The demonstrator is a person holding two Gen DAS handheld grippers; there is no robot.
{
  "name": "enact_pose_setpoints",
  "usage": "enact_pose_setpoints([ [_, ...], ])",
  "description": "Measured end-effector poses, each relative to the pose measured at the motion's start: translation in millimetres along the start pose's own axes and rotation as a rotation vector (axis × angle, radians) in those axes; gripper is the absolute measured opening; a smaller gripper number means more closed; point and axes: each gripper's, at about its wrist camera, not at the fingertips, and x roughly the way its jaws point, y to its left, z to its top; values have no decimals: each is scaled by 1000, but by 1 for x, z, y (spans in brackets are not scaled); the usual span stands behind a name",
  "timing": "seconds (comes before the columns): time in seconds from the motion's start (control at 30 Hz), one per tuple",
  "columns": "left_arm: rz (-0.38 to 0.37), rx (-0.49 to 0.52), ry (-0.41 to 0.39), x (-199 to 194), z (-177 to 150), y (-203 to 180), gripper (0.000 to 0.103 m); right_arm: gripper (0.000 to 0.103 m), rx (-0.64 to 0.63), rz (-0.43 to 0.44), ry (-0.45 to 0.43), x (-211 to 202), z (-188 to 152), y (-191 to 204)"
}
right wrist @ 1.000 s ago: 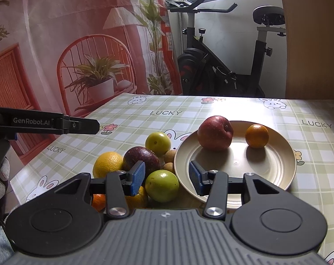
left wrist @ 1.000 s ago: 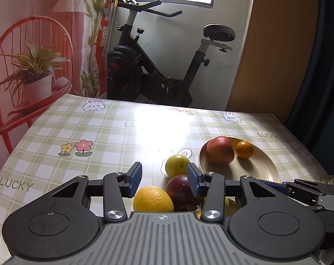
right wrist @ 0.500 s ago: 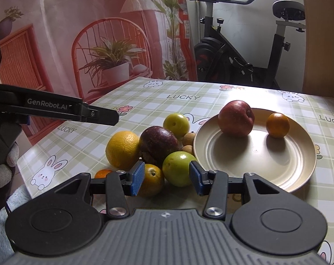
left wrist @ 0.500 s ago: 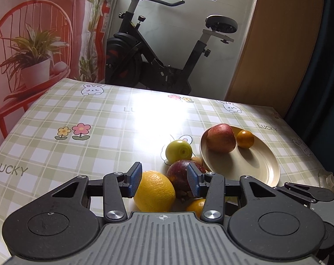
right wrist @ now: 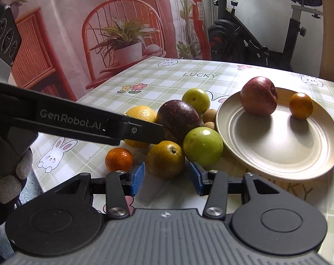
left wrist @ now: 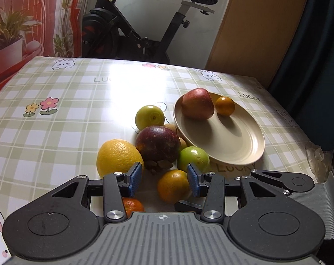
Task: Organize fruits
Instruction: 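Withdraw the left tool and move it toward another orange, then close the left tool on the dark orange in front of the pile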
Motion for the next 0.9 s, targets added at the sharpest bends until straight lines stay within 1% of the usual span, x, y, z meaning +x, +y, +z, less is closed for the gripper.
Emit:
enact_pose_setpoints([
  [0.17,-23,-13,45,12,-4,0,48,48,4,6,6,4,-1,0],
  [0.33,-43,-42,69,22,-5,2,47,48,15,14,9,8,-1,0],
  [0.43,-61,-42,71,24,-5,0,47,48,28,14,13,9,-2,-3],
  [0.7,-52,-16,73,26,-7,-2,43,47,42,24,20,15,-2,-3],
  [0.9,-53,17,66,21,-12,-7,43,46,46,31,24,16,-2,-4],
])
